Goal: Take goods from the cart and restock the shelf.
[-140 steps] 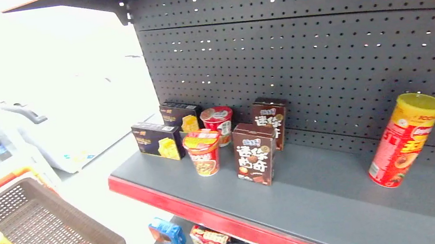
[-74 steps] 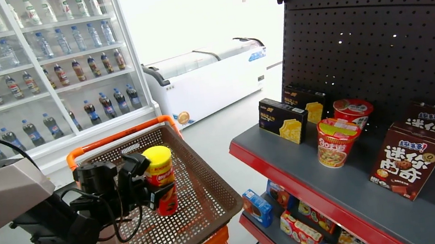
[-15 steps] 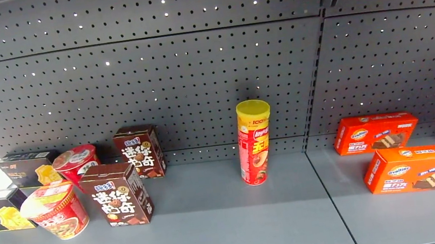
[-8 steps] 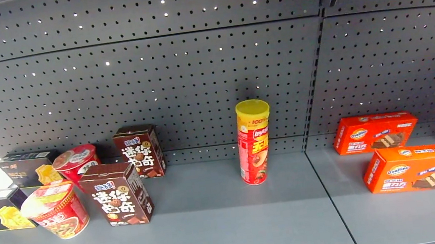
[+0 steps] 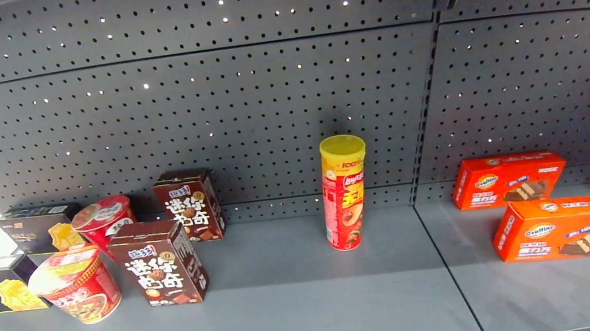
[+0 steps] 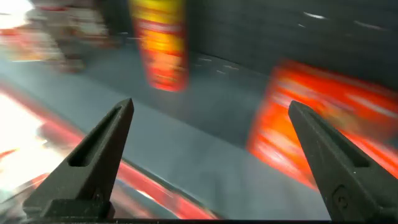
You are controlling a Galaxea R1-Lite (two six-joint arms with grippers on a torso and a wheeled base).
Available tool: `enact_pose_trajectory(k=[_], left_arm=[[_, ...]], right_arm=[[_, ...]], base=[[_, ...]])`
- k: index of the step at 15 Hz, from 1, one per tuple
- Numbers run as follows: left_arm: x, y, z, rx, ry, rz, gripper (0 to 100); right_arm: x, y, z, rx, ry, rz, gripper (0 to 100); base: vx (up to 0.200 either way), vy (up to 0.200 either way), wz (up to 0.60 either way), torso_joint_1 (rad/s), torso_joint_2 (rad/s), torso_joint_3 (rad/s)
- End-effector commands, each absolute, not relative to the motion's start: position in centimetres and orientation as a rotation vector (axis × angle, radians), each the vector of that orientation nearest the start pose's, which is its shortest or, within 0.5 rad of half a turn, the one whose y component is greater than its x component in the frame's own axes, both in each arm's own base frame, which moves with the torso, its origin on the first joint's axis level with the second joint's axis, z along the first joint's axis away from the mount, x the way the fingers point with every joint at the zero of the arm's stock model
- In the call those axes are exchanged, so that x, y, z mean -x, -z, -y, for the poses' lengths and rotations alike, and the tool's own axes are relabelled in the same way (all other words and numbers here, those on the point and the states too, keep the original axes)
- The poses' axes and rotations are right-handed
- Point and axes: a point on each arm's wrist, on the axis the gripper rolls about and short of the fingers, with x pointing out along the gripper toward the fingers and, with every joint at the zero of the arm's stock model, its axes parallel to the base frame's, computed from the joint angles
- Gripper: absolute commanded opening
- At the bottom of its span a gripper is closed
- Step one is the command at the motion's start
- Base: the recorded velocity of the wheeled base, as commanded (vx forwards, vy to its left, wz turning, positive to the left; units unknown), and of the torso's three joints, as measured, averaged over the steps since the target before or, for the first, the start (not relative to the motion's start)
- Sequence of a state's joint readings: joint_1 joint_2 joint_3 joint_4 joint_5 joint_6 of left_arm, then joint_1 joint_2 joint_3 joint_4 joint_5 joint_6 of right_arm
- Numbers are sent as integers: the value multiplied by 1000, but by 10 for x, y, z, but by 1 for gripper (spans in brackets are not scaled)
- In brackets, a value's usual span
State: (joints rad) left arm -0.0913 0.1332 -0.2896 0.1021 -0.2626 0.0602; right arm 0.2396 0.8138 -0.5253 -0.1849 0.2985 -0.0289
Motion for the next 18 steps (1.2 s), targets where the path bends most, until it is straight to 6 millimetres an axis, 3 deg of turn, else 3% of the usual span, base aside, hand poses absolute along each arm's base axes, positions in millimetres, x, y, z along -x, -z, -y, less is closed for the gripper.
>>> enact_pose_trajectory(k=[1,9,13,18], left_arm=[[32,-147,3,-60,347,38,0],[27,-135,3,-53,364,-13,0],[30,-135,3,-49,362,13,0],[30,-134,3,-47,363,10,0]], right_arm=[[-154,-228,-75,13,-781,-251,100],[-290,-200,-130,84,-979,-166,100],[-325,-171,-154,73,-1096,-164,100],[-337,-151,-164,65,-1141,-187,100]], base=[[0,0,0,0,0,0],[0,0,0,0,0,0],[0,0,0,0,0,0],[0,0,0,0,0,0]])
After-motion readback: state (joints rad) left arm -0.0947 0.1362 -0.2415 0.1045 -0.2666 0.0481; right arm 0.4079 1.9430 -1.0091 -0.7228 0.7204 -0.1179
